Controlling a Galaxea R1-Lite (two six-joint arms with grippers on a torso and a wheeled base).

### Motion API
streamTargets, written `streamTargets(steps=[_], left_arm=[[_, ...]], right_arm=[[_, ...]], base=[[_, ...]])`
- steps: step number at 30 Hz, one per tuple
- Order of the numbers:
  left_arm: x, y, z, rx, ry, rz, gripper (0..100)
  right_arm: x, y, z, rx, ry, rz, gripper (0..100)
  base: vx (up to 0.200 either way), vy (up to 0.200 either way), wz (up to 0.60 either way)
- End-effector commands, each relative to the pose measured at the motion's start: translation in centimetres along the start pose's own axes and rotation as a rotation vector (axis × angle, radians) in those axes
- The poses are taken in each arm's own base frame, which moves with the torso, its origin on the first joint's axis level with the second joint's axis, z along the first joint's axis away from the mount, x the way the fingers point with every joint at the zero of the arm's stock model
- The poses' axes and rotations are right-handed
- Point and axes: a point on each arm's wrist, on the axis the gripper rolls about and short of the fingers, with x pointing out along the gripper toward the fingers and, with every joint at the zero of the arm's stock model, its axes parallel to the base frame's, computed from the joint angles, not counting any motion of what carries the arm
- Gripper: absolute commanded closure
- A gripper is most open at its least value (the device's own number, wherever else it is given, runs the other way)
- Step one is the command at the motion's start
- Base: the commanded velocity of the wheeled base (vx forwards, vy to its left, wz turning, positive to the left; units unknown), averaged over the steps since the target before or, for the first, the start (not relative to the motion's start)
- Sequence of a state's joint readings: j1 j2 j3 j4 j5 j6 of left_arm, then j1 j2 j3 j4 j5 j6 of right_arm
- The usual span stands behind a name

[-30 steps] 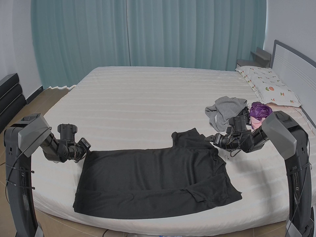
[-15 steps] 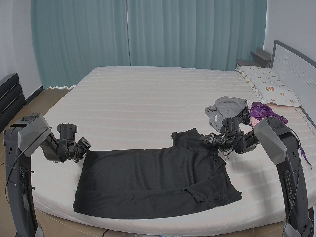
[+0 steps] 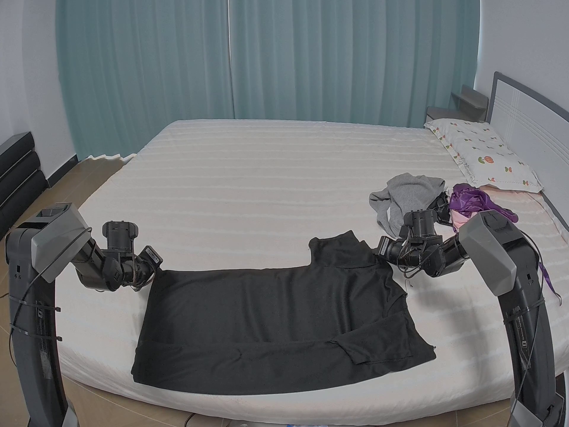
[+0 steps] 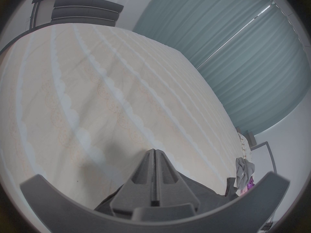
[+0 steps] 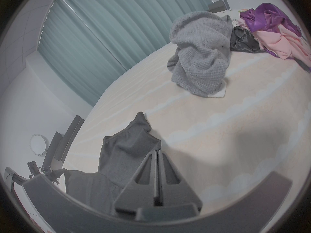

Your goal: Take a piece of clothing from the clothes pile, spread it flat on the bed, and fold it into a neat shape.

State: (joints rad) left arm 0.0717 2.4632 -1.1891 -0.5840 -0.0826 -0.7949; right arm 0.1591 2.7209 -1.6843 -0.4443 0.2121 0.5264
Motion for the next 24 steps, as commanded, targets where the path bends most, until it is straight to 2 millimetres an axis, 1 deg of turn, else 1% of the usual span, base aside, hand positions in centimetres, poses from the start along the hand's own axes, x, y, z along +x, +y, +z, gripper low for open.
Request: streamTargets(steps=[1,6,12,16,18,24], left_arm=[[-0.7,-0.5,0.5,-0.001,-0.014,-0.012,100],[-1.9,-0.8,1.3,-0.003,-0.035,-0.022,100],[-2.8,-0.9,2.1,-0.013,-0.056,-0.026,100],[-3.2,-0.7,2.2,-0.018,-0.058,-0.023,100],[-3.7,-0.6,2.4,-0.021,-0.061,-0.021,100],[-4.3,-0.5,2.7,-0.026,-0.069,-0.021,100]], right_arm=[[-0.6,0.3,0.9,-0.003,-0.029,0.009,100],[-1.8,1.2,2.3,0.019,-0.062,0.025,100],[-2.8,1.4,3.6,0.029,-0.098,0.032,100],[-3.0,1.4,3.5,0.031,-0.109,0.037,100],[-3.3,1.4,3.4,0.026,-0.119,0.046,100],[-4.0,1.9,3.9,0.025,-0.154,0.067,100]], base=[[0.0,0.0,0.0],[0.0,0.0,0.0],[0.0,0.0,0.0],[0.0,0.0,0.0],[0.0,0.0,0.0],[0.0,0.0,0.0]])
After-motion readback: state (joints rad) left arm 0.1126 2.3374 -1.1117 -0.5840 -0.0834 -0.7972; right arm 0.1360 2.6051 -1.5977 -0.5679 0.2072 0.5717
